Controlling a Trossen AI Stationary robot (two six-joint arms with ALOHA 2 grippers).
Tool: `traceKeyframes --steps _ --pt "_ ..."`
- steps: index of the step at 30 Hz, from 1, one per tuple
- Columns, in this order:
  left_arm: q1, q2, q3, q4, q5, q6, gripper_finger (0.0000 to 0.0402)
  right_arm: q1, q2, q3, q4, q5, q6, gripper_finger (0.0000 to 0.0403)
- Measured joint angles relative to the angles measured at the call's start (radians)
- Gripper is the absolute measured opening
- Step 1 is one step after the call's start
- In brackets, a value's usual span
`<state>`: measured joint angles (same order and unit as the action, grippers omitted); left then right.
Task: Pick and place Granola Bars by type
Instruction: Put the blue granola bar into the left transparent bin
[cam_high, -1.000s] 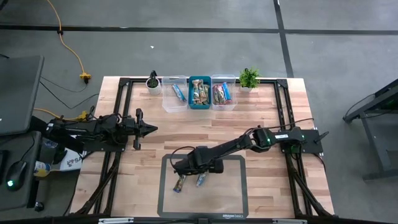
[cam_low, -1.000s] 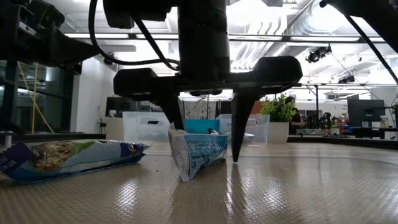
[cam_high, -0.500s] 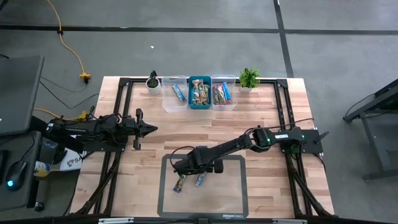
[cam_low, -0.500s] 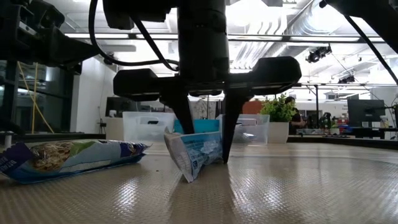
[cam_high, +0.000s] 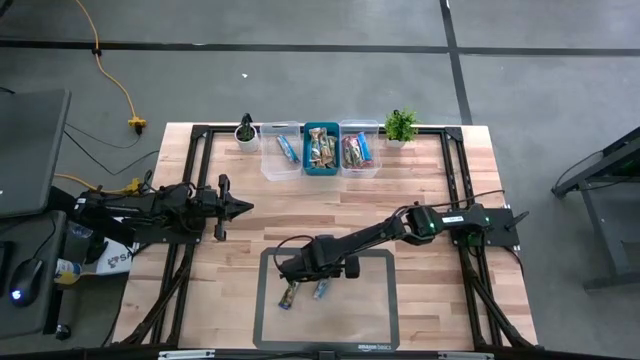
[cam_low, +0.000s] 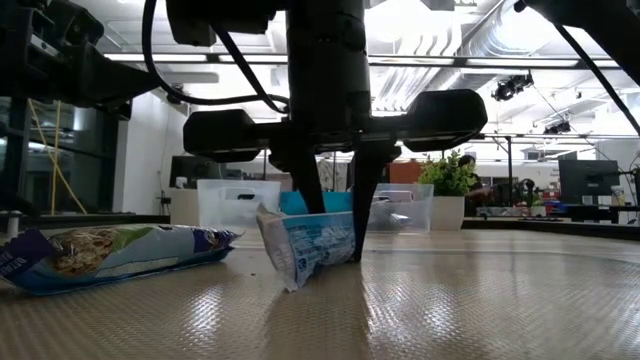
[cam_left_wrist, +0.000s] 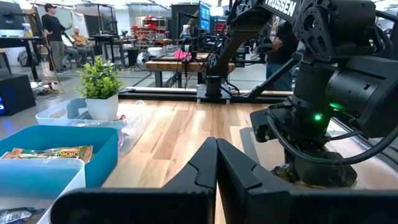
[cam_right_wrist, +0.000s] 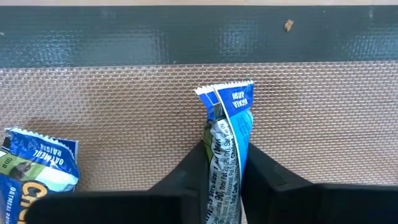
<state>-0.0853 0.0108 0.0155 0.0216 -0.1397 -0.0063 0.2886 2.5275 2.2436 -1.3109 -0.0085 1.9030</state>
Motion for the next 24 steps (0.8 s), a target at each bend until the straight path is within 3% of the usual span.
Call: traceKeyframes --steps 24 --pt "0.000 0.000 0.000 0.000 0.000 0.000 0.0001 0.001 0.003 0.046 0.051 -0.047 -0.070 0.0039"
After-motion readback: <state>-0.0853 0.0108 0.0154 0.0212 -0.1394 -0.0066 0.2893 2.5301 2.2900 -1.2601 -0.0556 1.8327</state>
